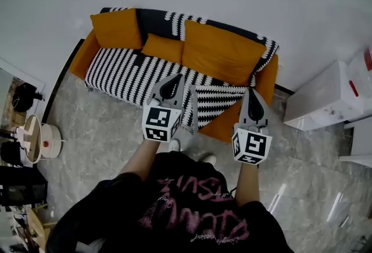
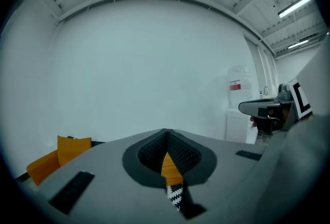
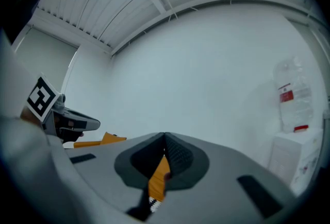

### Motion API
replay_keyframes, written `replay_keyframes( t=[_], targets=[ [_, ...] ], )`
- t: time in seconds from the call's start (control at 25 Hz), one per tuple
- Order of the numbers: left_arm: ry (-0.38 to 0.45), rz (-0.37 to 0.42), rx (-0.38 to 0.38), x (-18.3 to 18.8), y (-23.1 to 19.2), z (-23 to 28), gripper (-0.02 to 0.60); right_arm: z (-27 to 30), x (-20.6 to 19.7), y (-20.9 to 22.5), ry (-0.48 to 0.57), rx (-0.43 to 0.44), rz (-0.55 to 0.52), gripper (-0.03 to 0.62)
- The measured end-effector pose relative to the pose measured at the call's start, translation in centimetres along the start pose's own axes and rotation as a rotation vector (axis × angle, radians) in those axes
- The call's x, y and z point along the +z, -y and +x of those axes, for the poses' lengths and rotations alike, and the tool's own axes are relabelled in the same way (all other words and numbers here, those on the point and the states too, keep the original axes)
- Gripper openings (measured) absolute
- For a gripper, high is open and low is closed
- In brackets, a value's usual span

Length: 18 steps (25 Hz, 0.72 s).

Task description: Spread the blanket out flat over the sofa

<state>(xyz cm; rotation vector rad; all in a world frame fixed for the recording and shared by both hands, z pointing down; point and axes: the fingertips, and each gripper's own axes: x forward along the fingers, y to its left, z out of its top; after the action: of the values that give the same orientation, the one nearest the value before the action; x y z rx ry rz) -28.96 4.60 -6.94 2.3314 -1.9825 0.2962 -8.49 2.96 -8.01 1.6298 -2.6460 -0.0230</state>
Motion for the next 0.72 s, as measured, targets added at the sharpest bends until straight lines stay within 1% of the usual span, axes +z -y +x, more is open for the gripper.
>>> replay_keyframes(
  t=[0.2, 0.36, 0.48, 0.6, 0.72],
  targets=[
    [-0.047, 0.018, -0.004, -1.2, 1.1, 0.8, 0.009, -0.4, -1.6, 1.1, -0.014, -0.001, 0.054, 0.020],
    [-0.081, 0.022, -0.013, -2.7, 1.5, 1.7, 0.009, -0.2, -2.9, 2.2, -0.043, -0.024, 0.080, 0.020],
    [-0.097, 0.001, -0.023, -4.0, 1.2, 2.6, 0.009, 0.1, -3.9, 2.8, -0.069, -0.046, 0.076, 0.020],
    [-0.115, -0.032, -0.042, -5.4, 0.8, 3.7, 0.009, 0.5, -5.2, 3.5, -0.096, -0.083, 0.077, 0.020],
    [-0.126, -0.048, -0.057, -6.4, 0.1, 5.4, 0.009, 1.5, -6.0, 3.9, -0.118, -0.114, 0.073, 0.020]
  ],
)
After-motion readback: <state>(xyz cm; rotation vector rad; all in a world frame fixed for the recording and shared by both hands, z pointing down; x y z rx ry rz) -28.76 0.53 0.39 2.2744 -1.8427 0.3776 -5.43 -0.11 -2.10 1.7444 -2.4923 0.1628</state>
